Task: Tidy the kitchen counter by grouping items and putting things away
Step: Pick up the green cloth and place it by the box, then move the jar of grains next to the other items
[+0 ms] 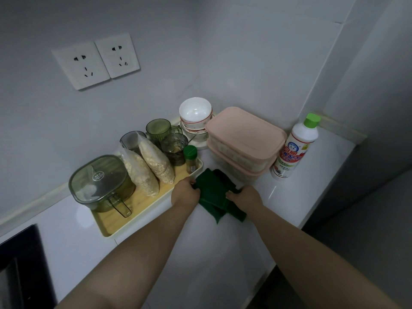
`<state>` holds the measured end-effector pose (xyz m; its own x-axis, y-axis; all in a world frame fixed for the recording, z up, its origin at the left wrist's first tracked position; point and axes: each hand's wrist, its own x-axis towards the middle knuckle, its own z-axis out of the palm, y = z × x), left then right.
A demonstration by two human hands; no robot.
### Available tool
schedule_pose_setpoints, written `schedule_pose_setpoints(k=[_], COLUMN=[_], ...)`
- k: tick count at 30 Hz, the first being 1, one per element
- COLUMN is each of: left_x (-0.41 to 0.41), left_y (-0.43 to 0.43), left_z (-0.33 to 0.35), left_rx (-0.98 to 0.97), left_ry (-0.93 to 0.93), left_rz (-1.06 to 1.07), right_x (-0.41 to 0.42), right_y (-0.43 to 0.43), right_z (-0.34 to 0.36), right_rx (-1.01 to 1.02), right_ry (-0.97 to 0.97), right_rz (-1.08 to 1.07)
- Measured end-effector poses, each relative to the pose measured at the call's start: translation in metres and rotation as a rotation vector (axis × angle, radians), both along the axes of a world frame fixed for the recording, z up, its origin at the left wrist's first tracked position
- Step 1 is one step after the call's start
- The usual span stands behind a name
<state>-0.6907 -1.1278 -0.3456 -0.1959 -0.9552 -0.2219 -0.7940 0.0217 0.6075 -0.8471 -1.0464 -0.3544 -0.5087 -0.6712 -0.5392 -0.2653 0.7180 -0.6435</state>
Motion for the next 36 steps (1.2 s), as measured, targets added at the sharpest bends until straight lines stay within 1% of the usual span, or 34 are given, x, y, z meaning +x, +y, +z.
schedule_pose_setpoints(k=[2, 4, 6, 9, 12, 17, 20, 25, 27, 30, 34, 36], left_x=[0.003, 0.005, 0.011, 0.023, 0.034, 0.079, 0.115, 0.197, 0.227, 0.274, 0.347, 0.38], left_y=[0.005, 0.007, 0.012, 0.019, 0.025, 0.05, 0.062, 0.095, 0.11, 0.137, 0.185, 0.213], left_z=[0.007, 0.012, 0.023, 0.041, 0.055, 0.079, 0.091, 0.108, 0.11, 0.113, 0.118, 0.123], left_rx=[-0.019, -0.036, -0.073, -0.141, -0.208, -0.383, -0.458, -0.619, -0.67, -0.62, -0.669, -0.661], left_ry=[-0.002, -0.009, -0.031, -0.05, -0.078, -0.111, -0.091, -0.166, -0.255, -0.445, -0.593, -0.639], left_rz=[-0.038, -0.091, -0.145, -0.176, -0.223, -0.304, -0.26, -0.225, -0.203, -0.124, 0.0, 0.054], right_x=[0.003, 0.004, 0.008, 0.021, 0.037, 0.08, 0.108, 0.177, 0.205, 0.25, 0.321, 0.355], right_y=[0.01, 0.017, 0.024, 0.027, 0.026, 0.038, 0.041, 0.058, 0.067, 0.083, 0.112, 0.128], right_z=[0.001, 0.001, 0.005, 0.023, 0.039, 0.059, 0.078, 0.104, 0.111, 0.122, 0.135, 0.142], right_rx=[-0.012, -0.014, -0.052, -0.168, -0.234, -0.401, -0.468, -0.564, -0.602, -0.681, -0.73, -0.762], right_ry=[0.159, 0.258, 0.327, 0.437, 0.468, 0.632, 0.735, 0.78, 0.816, 0.856, 0.895, 0.913], right_rz=[0.094, 0.148, 0.163, 0.171, 0.189, 0.36, 0.457, 0.607, 0.647, 0.709, 0.865, 0.93])
